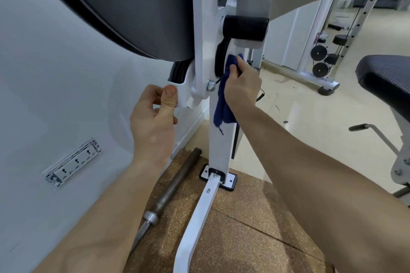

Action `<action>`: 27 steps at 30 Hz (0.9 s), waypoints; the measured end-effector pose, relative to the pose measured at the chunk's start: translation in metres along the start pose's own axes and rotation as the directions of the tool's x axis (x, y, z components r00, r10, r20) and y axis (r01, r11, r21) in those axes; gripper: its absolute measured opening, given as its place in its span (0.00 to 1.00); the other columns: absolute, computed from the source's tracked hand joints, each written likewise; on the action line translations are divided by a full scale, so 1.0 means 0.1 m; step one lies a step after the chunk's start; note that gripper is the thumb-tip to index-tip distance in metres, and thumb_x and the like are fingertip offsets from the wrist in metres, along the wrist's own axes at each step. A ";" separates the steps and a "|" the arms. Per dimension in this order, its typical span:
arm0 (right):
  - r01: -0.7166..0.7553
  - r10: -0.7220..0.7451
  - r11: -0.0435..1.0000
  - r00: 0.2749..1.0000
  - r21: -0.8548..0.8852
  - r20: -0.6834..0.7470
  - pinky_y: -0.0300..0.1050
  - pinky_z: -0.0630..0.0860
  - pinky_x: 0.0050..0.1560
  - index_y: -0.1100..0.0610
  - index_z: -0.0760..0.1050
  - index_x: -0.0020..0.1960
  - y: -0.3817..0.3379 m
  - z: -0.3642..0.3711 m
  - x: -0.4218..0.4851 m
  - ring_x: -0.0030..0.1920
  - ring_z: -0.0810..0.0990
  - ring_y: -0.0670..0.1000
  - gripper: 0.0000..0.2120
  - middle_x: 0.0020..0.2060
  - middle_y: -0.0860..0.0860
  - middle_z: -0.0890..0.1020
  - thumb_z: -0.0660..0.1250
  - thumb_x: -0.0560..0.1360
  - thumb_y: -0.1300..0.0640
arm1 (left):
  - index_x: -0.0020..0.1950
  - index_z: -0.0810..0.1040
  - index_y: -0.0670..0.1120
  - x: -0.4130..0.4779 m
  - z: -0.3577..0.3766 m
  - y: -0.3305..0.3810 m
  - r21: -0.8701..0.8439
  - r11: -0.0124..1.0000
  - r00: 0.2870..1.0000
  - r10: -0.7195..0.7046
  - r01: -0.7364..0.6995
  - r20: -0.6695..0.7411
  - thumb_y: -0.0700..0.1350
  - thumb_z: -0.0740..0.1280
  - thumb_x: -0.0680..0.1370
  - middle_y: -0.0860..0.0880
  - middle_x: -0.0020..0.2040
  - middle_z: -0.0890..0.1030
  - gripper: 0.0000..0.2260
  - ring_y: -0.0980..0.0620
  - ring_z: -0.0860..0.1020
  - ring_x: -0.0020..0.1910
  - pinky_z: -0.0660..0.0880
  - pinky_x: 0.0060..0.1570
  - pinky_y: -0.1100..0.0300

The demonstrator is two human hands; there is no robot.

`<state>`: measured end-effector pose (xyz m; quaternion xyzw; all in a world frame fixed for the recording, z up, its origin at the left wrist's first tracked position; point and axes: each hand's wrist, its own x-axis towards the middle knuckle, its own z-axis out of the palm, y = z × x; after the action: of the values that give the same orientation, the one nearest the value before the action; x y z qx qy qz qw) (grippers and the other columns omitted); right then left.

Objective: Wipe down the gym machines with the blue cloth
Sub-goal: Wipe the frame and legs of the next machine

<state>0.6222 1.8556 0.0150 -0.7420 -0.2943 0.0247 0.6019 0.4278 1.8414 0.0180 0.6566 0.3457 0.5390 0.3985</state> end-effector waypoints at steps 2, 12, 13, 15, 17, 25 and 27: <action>-0.027 0.027 1.000 1.000 0.015 -0.016 0.33 0.66 0.53 0.53 0.75 0.70 -0.08 0.01 0.02 0.54 0.76 0.47 0.17 0.55 0.48 0.79 0.58 0.84 0.57 | 0.40 0.71 0.52 0.02 -0.02 0.01 -0.002 1.000 1.000 -0.003 0.003 0.023 0.56 0.61 0.82 0.60 0.36 0.76 0.13 0.55 0.74 0.32 0.69 0.32 0.64; 0.113 -0.094 0.958 0.992 0.264 -0.084 0.34 0.73 0.61 0.47 0.77 0.69 -0.68 -0.63 -1.24 0.56 0.79 0.35 0.16 0.55 0.36 0.81 0.64 0.82 0.56 | 0.41 0.73 0.53 0.07 -0.21 0.20 0.095 0.995 0.985 -0.058 0.042 0.164 0.53 0.61 0.83 0.54 0.41 0.78 0.11 0.49 0.79 0.37 0.68 0.31 0.75; 0.177 -0.143 0.937 0.981 0.300 -0.133 0.33 0.73 0.61 0.46 0.77 0.69 -0.90 -0.69 -1.28 0.57 0.78 0.34 0.16 0.56 0.34 0.81 0.64 0.82 0.55 | 0.42 0.75 0.54 0.09 -0.26 0.23 0.096 0.994 0.979 -0.067 0.049 0.193 0.53 0.61 0.83 0.55 0.43 0.80 0.11 0.49 0.79 0.38 0.69 0.31 0.75; 0.284 -0.236 0.907 0.954 0.311 -0.182 0.27 0.70 0.55 0.48 0.78 0.68 -1.35 -0.76 -1.26 0.52 0.77 0.29 0.15 0.48 0.30 0.80 0.63 0.82 0.55 | 0.45 0.79 0.54 0.10 -0.34 0.30 0.095 0.992 0.966 -0.104 0.084 0.235 0.53 0.61 0.83 0.55 0.45 0.82 0.11 0.52 0.80 0.39 0.70 0.32 0.74; 0.331 -0.287 0.899 0.940 0.287 -0.185 0.26 0.68 0.44 0.51 0.81 0.57 -1.67 -0.72 -1.15 0.40 0.76 0.32 0.10 0.37 0.34 0.77 0.61 0.83 0.57 | 0.49 0.82 0.53 0.12 -0.40 0.36 0.127 0.986 0.950 -0.140 0.108 0.279 0.55 0.60 0.83 0.53 0.49 0.82 0.14 0.57 0.80 0.37 0.70 0.33 0.68; 0.172 -0.171 0.984 0.985 -0.051 0.014 0.35 0.66 0.36 0.47 0.64 0.78 -1.20 -0.48 -1.38 0.37 0.76 0.39 0.23 0.37 0.43 0.77 0.56 0.84 0.58 | 0.63 0.81 0.48 0.23 -0.52 0.27 0.142 0.976 0.899 -0.209 0.166 0.384 0.51 0.65 0.82 0.50 0.58 0.82 0.14 0.53 0.82 0.42 0.72 0.38 0.62; 0.172 -0.172 0.982 0.985 -0.073 0.008 0.35 0.67 0.43 0.47 0.67 0.77 -1.22 -0.53 -1.39 0.42 0.76 0.43 0.22 0.47 0.48 0.82 0.56 0.85 0.58 | 0.64 0.81 0.48 0.26 -0.53 0.25 0.154 0.973 0.895 -0.221 0.174 0.388 0.51 0.65 0.82 0.52 0.58 0.82 0.14 0.56 0.82 0.38 0.72 0.37 0.61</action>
<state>0.4785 1.7571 0.0965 -0.7353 -0.3584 -0.0376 0.5740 0.3813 1.8608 0.0568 0.7367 0.3517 0.3284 0.4751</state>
